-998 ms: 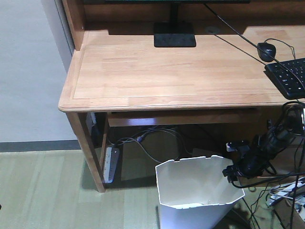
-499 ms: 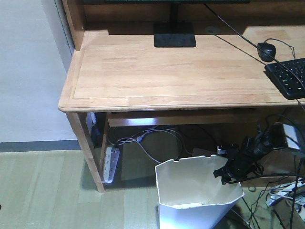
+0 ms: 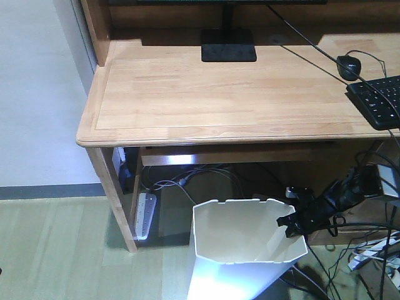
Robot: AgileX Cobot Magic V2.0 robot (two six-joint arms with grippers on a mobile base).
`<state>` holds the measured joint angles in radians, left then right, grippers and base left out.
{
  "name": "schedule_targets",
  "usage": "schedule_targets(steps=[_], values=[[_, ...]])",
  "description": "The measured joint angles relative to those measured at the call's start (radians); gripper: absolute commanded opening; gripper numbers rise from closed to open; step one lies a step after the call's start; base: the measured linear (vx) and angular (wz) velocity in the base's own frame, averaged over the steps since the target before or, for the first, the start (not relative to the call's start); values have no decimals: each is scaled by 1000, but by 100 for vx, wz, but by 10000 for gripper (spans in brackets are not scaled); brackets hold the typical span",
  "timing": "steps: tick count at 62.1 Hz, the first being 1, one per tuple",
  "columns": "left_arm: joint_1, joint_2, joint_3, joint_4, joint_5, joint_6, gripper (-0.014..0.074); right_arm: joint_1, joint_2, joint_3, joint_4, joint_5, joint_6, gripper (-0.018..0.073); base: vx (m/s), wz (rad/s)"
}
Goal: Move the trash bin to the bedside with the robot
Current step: 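Pull the gripped bin out from under the desk toward the robot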
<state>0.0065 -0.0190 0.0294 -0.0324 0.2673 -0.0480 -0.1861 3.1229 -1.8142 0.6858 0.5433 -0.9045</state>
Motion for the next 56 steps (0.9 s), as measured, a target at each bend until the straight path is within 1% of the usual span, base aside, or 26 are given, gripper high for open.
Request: schedule_targets(steps=[10, 17, 23, 26, 33, 37, 43, 56], values=[[0, 0, 0, 0, 0, 0, -6, -17, -25, 24, 40, 36, -19, -6, 0, 0], [0, 0, 0, 0, 0, 0, -6, -14, -99, 123, 57, -22, -49, -6, 0, 0], [0, 0, 0, 0, 0, 0, -6, -13, -183, 238, 93, -99, -124, -6, 0, 0], [0, 0, 0, 0, 0, 0, -6, -13, -227, 296, 126, -137, -185, -6, 0, 0], [0, 0, 0, 0, 0, 0, -6, -16, -308, 403, 193, -194, -302, -6, 0, 0], [0, 0, 0, 0, 0, 0, -6, -17, -354, 460, 225, -212, -341, -6, 0, 0], [0, 0, 0, 0, 0, 0, -6, -17, -427, 546, 269, -221, -365, -6, 0, 0], [0, 0, 0, 0, 0, 0, -6, -17, -580, 708, 311, -184, -390, -6, 0, 0]])
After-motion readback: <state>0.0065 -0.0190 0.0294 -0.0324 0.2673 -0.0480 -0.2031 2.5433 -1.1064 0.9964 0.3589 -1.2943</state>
